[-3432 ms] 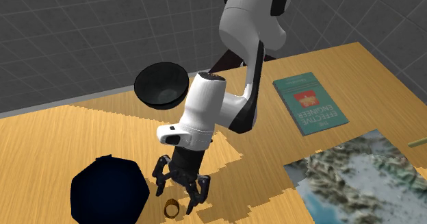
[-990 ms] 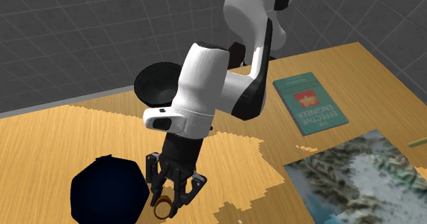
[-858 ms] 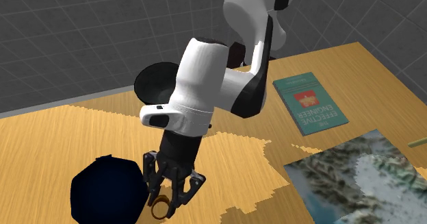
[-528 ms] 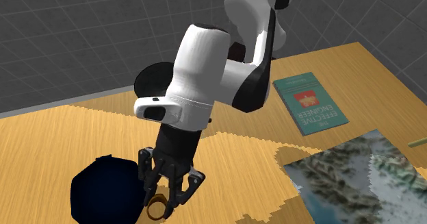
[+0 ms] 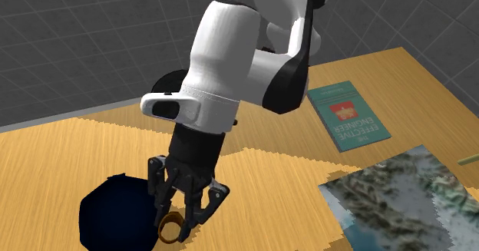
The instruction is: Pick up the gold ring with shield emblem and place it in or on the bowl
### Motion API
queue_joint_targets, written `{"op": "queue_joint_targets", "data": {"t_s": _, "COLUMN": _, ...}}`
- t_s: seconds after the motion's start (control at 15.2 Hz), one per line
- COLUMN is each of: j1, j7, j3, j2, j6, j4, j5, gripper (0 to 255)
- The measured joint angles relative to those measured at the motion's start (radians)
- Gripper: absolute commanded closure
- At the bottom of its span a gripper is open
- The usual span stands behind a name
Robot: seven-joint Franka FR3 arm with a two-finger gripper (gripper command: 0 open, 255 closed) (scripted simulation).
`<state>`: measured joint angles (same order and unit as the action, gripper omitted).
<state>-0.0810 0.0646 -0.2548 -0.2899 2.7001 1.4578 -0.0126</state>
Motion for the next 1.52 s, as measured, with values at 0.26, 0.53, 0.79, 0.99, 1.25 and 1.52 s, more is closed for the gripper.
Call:
{"op": "queue_joint_targets", "data": {"t_s": 0.26, "j1": -0.094, "j7": -0.136, "j3": -0.037, "j2": 0.13, "j6": 0.033, "j4": 0.167, "j5": 0.14, "gripper": 255}}
{"op": "queue_joint_targets", "data": {"t_s": 0.53, "j1": -0.157, "j7": -0.298, "j3": -0.045, "j2": 0.272, "j6": 0.048, "j4": 0.334, "j5": 0.317, "gripper": 255}}
{"op": "queue_joint_targets", "data": {"t_s": 0.79, "j1": -0.184, "j7": -0.471, "j3": -0.004, "j2": 0.387, "j6": 0.02, "j4": 0.445, "j5": 0.489, "gripper": 255}}
{"op": "queue_joint_targets", "data": {"t_s": 0.99, "j1": -0.185, "j7": -0.581, "j3": 0.043, "j2": 0.48, "j6": -0.004, "j4": 0.538, "j5": 0.591, "gripper": 255}}
{"op": "queue_joint_targets", "data": {"t_s": 1.25, "j1": -0.18, "j7": -0.702, "j3": 0.119, "j2": 0.593, "j6": -0.052, "j4": 0.642, "j5": 0.683, "gripper": 255}}
{"op": "queue_joint_targets", "data": {"t_s": 1.52, "j1": -0.186, "j7": -0.785, "j3": 0.194, "j2": 0.686, "j6": -0.116, "j4": 0.712, "j5": 0.722, "gripper": 255}}
